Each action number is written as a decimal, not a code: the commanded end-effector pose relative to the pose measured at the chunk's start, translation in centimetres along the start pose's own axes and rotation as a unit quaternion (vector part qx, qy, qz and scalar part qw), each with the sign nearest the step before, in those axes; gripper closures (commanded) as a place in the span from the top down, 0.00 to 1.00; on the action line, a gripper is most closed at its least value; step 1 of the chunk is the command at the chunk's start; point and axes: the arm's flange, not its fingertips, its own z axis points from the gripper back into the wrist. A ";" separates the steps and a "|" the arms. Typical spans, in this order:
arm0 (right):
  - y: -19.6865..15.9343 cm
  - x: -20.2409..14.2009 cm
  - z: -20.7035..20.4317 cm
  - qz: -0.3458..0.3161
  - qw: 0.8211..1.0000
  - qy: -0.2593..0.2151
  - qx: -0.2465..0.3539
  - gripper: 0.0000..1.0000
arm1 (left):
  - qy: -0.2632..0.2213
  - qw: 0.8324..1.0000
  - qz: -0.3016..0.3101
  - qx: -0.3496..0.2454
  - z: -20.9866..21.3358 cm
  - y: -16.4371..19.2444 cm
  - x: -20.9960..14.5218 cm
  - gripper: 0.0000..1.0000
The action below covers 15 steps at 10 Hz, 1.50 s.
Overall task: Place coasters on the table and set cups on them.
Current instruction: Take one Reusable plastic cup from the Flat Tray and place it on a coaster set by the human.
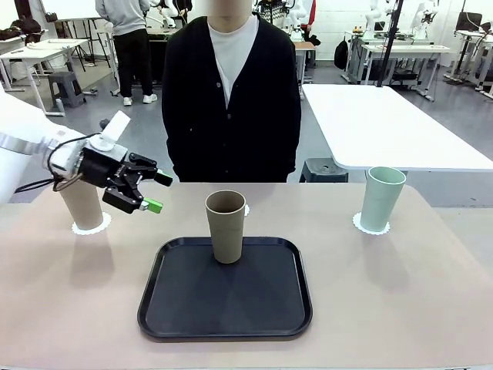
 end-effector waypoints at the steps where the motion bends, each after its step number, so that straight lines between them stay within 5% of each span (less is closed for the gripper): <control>1: 0.0 -0.1 0.1 -0.002 1.000 -0.002 0.001 1.00 | -0.037 0.999 0.019 0.011 0.9 -0.6 -0.4 1.00; 9: 0.0 -0.1 0.1 -0.002 1.000 -0.002 0.001 1.00 | -0.034 0.999 0.026 0.005 0.7 -0.5 -0.7 1.00; 12: 0.0 -0.1 0.1 -0.002 1.000 -0.002 0.001 1.00 | -0.054 0.994 0.091 0.020 -3.3 1.1 -3.9 1.00; 15: 0.0 -0.1 0.1 -0.002 1.000 -0.002 0.001 1.00 | -0.055 0.996 0.067 0.017 -6.1 -0.1 -5.3 1.00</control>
